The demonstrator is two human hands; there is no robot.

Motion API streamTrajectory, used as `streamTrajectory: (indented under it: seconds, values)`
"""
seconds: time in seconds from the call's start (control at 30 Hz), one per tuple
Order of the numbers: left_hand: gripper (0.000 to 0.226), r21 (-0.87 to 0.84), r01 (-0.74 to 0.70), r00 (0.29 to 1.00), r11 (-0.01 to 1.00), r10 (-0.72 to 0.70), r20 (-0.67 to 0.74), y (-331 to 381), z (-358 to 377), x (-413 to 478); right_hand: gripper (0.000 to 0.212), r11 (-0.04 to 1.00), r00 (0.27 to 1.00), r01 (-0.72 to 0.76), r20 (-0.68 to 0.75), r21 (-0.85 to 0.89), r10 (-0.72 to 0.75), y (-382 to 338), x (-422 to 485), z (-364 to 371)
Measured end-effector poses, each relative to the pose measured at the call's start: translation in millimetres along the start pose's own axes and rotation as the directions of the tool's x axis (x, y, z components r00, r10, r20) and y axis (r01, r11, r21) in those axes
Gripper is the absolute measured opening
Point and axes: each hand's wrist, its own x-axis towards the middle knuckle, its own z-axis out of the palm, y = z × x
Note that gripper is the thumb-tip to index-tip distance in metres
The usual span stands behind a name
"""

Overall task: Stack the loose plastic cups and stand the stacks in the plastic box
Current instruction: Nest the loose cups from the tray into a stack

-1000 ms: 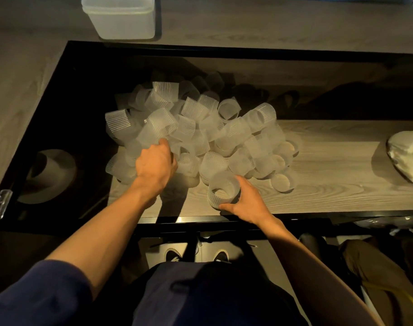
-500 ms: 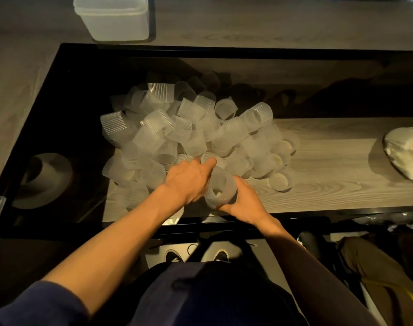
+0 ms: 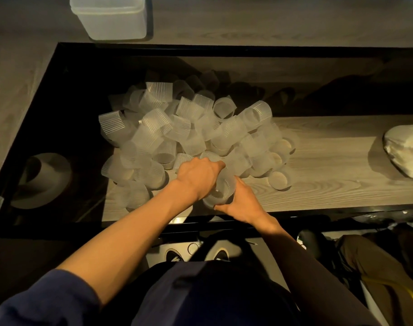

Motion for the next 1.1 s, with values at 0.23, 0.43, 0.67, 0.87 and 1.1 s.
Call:
streamTrajectory:
  seconds: [0.23,0.43,0.67,0.87,1.1]
  values:
    - [0.057,-0.311,0.072,0.987,0.948,-0.023,0.158,-18,14,-3,0.088,1.000,1.000,0.011,0.027,-0.007,-0.011,2,2,0]
    - [0.042,-0.664,0.251,0.722,0.705,-0.593,-0.356,-82,17,-21,0.092,1.000,0.998,0.028,0.050,-0.014,-0.027,3,12,5]
    - [0.098,-0.709,0.556,0.608,0.435,-0.794,-0.010,-140,45,-42,0.089,0.998,0.996,0.056,0.066,-0.017,-0.054,-4,17,10]
    - [0.082,-0.825,0.407,0.657,0.394,-0.753,-0.035,-142,52,-42,0.088,0.998,0.995,0.059,0.081,-0.019,-0.057,-9,18,10]
    - [0.080,-0.747,0.496,0.608,0.442,-0.791,-0.064,-146,52,-45,0.089,0.997,0.993,0.067,0.104,-0.028,-0.064,-14,20,11]
